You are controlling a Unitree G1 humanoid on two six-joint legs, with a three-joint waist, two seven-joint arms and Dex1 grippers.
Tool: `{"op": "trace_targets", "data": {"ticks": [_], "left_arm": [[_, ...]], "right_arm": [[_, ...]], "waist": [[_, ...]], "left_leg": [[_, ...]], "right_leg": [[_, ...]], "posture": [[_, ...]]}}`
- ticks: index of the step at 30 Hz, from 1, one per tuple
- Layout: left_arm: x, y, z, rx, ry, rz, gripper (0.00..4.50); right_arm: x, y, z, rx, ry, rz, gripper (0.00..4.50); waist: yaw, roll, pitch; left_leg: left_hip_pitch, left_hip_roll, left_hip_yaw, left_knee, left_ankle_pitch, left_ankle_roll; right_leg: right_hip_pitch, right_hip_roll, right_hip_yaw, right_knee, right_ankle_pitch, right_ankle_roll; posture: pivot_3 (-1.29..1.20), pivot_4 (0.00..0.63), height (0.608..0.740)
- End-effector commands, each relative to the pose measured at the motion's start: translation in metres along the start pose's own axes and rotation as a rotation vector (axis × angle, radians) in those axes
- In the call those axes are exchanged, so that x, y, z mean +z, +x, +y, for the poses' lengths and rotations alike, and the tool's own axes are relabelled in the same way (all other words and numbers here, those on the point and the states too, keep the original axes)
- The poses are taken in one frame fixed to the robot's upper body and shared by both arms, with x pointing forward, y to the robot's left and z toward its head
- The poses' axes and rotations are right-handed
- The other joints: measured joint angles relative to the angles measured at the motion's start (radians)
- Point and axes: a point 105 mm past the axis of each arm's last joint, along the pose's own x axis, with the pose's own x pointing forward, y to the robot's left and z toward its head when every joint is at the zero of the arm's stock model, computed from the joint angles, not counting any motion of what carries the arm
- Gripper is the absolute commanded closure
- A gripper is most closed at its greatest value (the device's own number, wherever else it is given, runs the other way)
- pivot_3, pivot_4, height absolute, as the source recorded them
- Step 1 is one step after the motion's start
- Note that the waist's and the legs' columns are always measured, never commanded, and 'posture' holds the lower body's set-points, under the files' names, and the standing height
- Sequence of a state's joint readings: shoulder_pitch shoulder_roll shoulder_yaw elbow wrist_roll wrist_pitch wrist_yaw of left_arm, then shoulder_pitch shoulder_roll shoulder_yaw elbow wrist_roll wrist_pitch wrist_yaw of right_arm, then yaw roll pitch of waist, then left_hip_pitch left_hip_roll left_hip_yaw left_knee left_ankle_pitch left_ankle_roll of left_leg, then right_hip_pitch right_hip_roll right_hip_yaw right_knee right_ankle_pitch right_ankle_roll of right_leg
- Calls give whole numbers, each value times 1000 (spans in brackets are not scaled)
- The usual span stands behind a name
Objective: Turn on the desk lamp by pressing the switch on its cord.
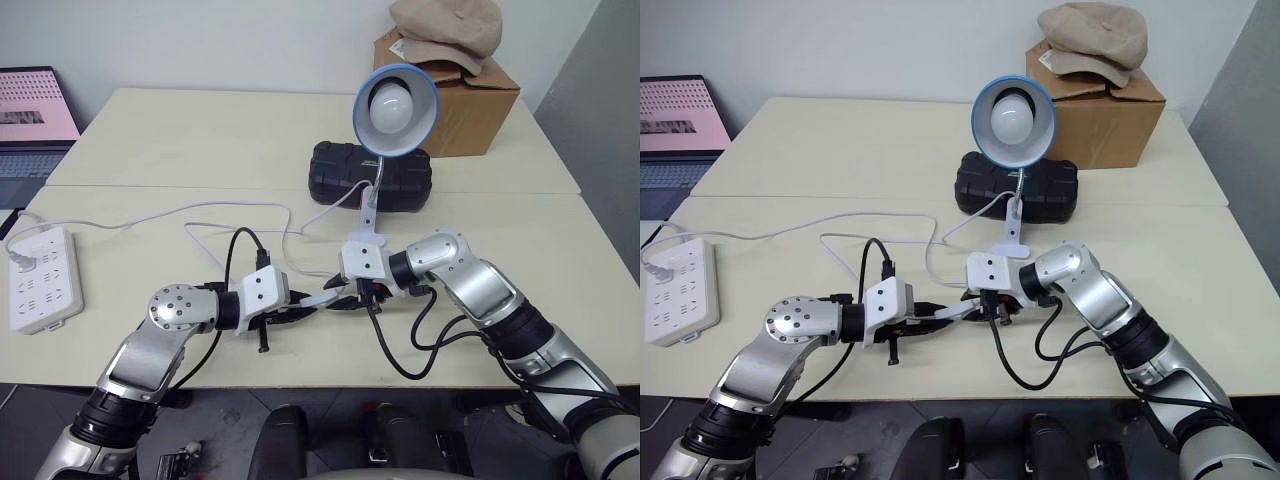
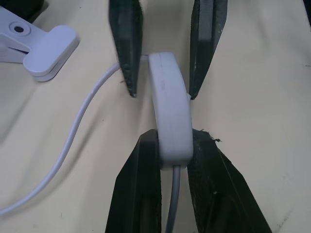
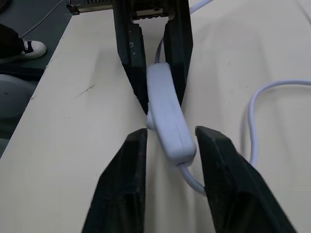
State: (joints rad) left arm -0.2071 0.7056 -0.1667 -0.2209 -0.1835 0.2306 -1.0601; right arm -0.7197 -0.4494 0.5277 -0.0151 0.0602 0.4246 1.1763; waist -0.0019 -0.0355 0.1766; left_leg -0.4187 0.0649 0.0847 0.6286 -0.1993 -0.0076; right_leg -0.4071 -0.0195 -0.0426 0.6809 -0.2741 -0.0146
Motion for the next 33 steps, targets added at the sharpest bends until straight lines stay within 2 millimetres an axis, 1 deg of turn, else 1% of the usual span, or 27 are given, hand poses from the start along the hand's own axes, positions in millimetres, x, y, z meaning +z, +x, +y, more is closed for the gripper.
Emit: {"op": "trace_targets", "data": {"ticks": [1, 13, 15, 17, 18, 19, 21, 23, 25, 27, 28, 29, 33], "left_arm": [[11, -1, 6, 23, 38, -38, 4093], [12, 1, 5, 19, 41, -43, 4093], [12, 1, 5, 20, 43, -42, 4093], [11, 0, 5, 20, 45, -39, 4093], [11, 0, 5, 20, 46, -38, 4093], [11, 0, 5, 20, 47, -37, 4093], [9, 1, 6, 24, 53, -26, 4093], [6, 1, 9, 36, 66, -6, 4093], [3, 3, 14, 66, 85, 12, 4093], [1, 6, 24, 123, 105, 18, 4093], [1, 7, 27, 141, 111, 19, 4093], [0, 8, 31, 160, 115, 23, 4093], [-8, 16, 42, 200, 128, 47, 4093]], "right_arm": [[11, -7, -8, -32, -35, -29, 3902], [16, -8, -5, -18, -56, -59, 3942], [19, -9, -6, -27, -56, -76, 3220], [23, -10, -7, -29, -57, -96, 2859], [25, -11, -7, -31, -58, -103, 2560], [26, -12, -8, -36, -62, -108, 2375], [28, -15, -10, -51, -74, -114, 1774], [31, -19, -11, -71, -90, -116, 1339], [32, -24, -11, -94, -101, -115, 916], [30, -31, -12, -134, -106, -106, 505], [29, -34, -12, -150, -107, -102, 201], [24, -39, -10, -181, -105, -86, 35], [8, -61, 4, -264, -15, -59, 0]], "waist": [[0, 0, 0], [0, 0, 0], [0, 0, 0], [0, 0, 0], [0, 0, 0], [0, 0, 0], [0, 0, 0], [0, 0, 0], [0, 0, 0], [2, 0, 0], [3, 0, 0], [3, 0, 0], [10, 0, 0]], "left_leg": [[0, 0, 0, 0, 0, 0], [0, 0, 0, 0, 0, 0], [0, 0, 0, 0, 0, 0], [0, 0, 0, 0, 0, 0], [0, 0, 0, 0, 0, 0], [0, 0, 0, 0, 0, 0], [0, 0, 0, 0, 0, 0], [0, 0, 0, 0, 0, 0], [0, 0, 0, 0, 0, 0], [0, 0, 0, 0, 0, 0], [0, 0, 0, 0, 0, 0], [0, 0, 0, 0, 0, 0], [-1, 0, 0, 0, 0, 0]], "right_leg": [[0, 0, 0, 0, 0, 0], [0, 0, 0, 0, 0, 0], [0, 0, 0, 0, 0, 0], [0, 0, 0, 0, 0, 0], [0, 0, 0, 0, 0, 0], [0, 0, 0, 0, 0, 0], [0, 0, 0, 0, 0, 0], [0, 0, 0, 0, 0, 0], [0, 0, 0, 0, 0, 0], [0, 0, 0, 0, 0, 0], [0, 0, 0, 0, 0, 0], [0, 0, 0, 0, 0, 0], [0, -1, 0, -1, 0, 0]], "posture": [[0, 150, 740], [0, 150, 740], [0, 150, 740], [0, 150, 740], [0, 150, 740], [0, 150, 740], [0, 150, 740], [0, 150, 740], [0, 150, 740], [0, 150, 740], [0, 150, 740], [0, 150, 740], [0, 150, 740]]}}
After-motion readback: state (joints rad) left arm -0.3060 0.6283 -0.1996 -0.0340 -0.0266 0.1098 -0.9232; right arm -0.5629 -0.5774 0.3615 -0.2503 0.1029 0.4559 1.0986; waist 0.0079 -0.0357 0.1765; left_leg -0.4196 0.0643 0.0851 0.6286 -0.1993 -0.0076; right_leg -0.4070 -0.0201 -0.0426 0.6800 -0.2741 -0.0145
